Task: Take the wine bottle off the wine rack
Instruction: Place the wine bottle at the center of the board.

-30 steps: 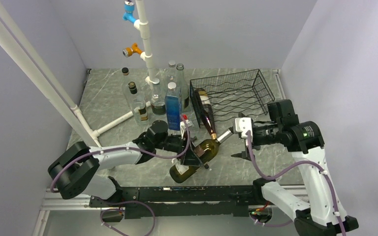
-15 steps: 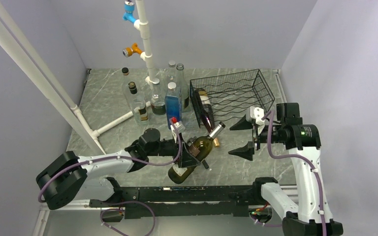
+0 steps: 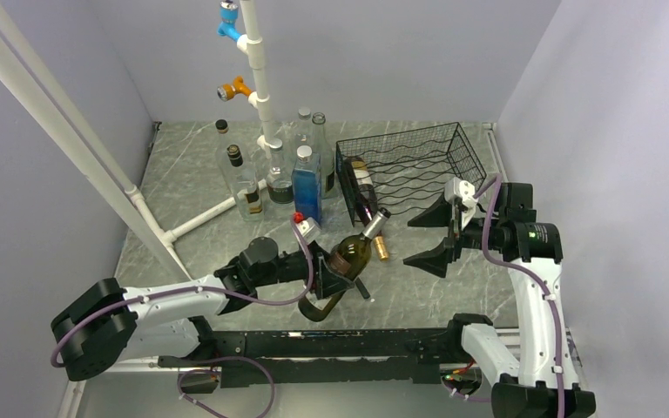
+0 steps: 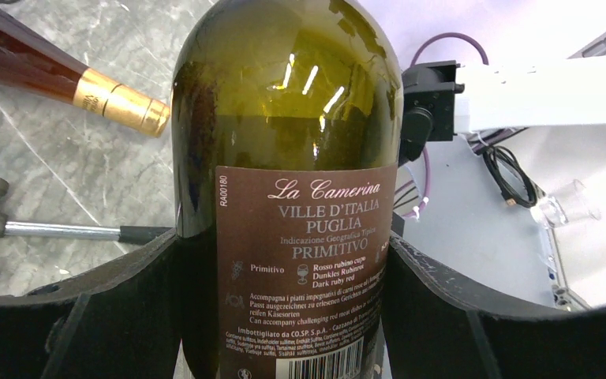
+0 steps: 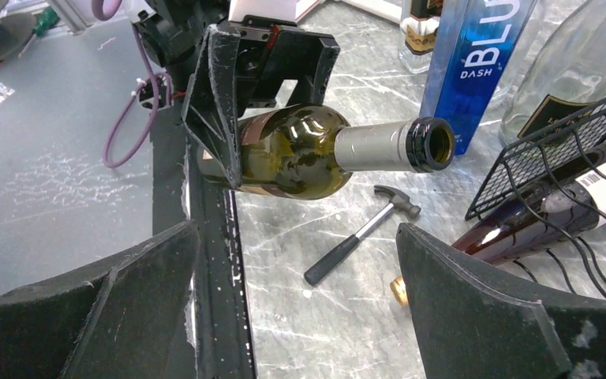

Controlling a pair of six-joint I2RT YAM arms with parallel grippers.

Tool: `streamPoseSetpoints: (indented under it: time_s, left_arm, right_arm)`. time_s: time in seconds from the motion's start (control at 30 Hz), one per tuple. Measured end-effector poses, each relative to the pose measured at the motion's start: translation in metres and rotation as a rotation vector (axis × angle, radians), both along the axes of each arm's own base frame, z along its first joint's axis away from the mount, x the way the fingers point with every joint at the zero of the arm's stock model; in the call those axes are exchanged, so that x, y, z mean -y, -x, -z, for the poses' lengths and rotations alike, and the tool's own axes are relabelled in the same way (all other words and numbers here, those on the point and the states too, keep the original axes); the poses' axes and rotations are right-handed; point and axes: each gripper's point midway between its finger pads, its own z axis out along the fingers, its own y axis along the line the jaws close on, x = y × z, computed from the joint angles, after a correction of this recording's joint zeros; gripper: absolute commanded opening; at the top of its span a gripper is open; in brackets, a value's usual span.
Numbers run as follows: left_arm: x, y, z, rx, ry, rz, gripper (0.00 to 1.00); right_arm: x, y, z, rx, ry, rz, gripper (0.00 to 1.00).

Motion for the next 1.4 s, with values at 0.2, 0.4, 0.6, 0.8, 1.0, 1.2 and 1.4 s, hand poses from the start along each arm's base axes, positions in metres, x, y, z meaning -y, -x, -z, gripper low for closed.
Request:
streamPoseSetpoints:
  time_s: [0.2, 0.4, 0.6, 0.8, 1.0, 1.2, 1.4]
  left_arm:
    - [0.001, -0.004, -0.001, 0.057, -0.010, -0.052, 0.00]
    - [0.001, -0.008, 0.001, 0.115, -0.028, -0.114, 0.00]
    - [0.003, -0.010, 0.000, 0.182, -0.047, -0.176, 0.00]
    - [0.004, -0.011, 0.001, 0.244, -0.075, -0.242, 0.00]
    - [0.008, -0.015, 0.001, 0.312, -0.088, -0.325, 0.00]
    - [0.012, -0.017, 0.011, 0.378, -0.135, -0.385, 0.00]
    - [0.016, -0.019, 0.010, 0.435, -0.162, -0.441, 0.00]
  right_arm:
    - [0.000, -0.006, 0.001, -0.041, -0.031, 0.015, 0.99]
    - [0.001, -0.011, 0.005, -0.098, -0.065, 0.037, 0.99]
    - [0.000, -0.017, 0.006, -0.156, -0.098, 0.046, 0.98]
    - [-0.002, -0.023, 0.007, -0.216, -0.132, 0.046, 0.98]
    - [-0.003, -0.033, 0.011, -0.285, -0.156, 0.051, 0.98]
    - [-0.016, -0.039, 0.019, -0.355, -0.141, 0.009, 0.98]
    - [-0.036, -0.042, 0.020, -0.392, -0.099, -0.058, 0.97]
